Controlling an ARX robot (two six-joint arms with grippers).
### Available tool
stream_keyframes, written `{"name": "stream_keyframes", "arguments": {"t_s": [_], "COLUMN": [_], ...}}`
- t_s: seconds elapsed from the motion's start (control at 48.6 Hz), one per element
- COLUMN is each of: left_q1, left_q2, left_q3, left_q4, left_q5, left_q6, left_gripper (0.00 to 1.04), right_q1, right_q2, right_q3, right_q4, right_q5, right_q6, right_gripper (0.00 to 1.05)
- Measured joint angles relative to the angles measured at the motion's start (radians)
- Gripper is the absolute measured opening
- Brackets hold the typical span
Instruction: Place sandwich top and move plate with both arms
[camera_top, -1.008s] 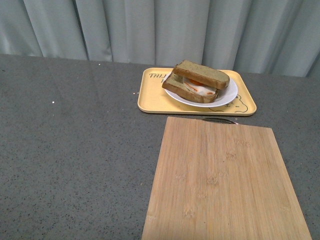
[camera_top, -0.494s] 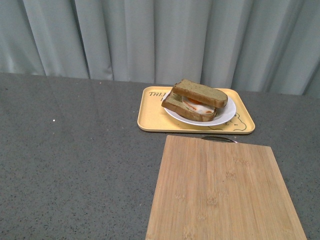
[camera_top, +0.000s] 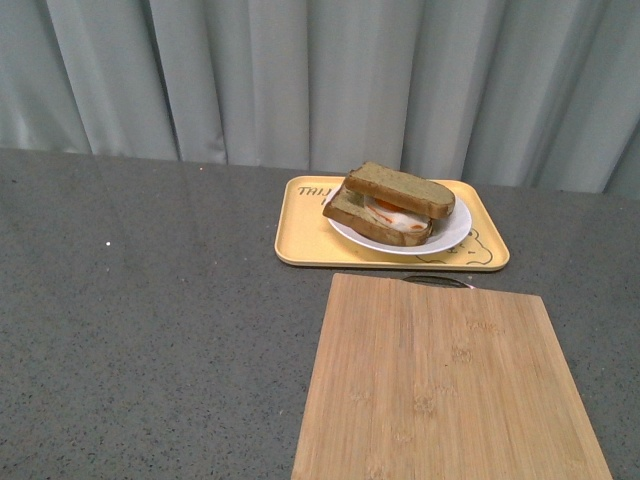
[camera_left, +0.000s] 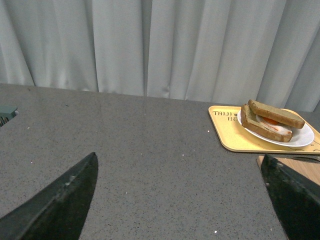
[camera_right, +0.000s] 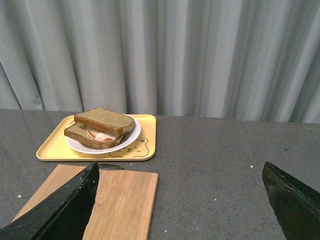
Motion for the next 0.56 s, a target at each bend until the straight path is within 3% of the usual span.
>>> {"name": "stream_keyframes", "arguments": {"t_s": [0.556], "left_q1": [0.000], "left_q2": [0.000], "left_q3": [0.000], "left_q4": [0.000], "left_q5": [0.000], "left_q6": [0.001], "left_gripper": [0.98], "right_q1": [0.000], "right_q2": [0.000], "right_q3": [0.000], "right_q4": [0.000], "right_q5": [0.000], "right_q6": [0.000], "right_gripper": [0.95]}}
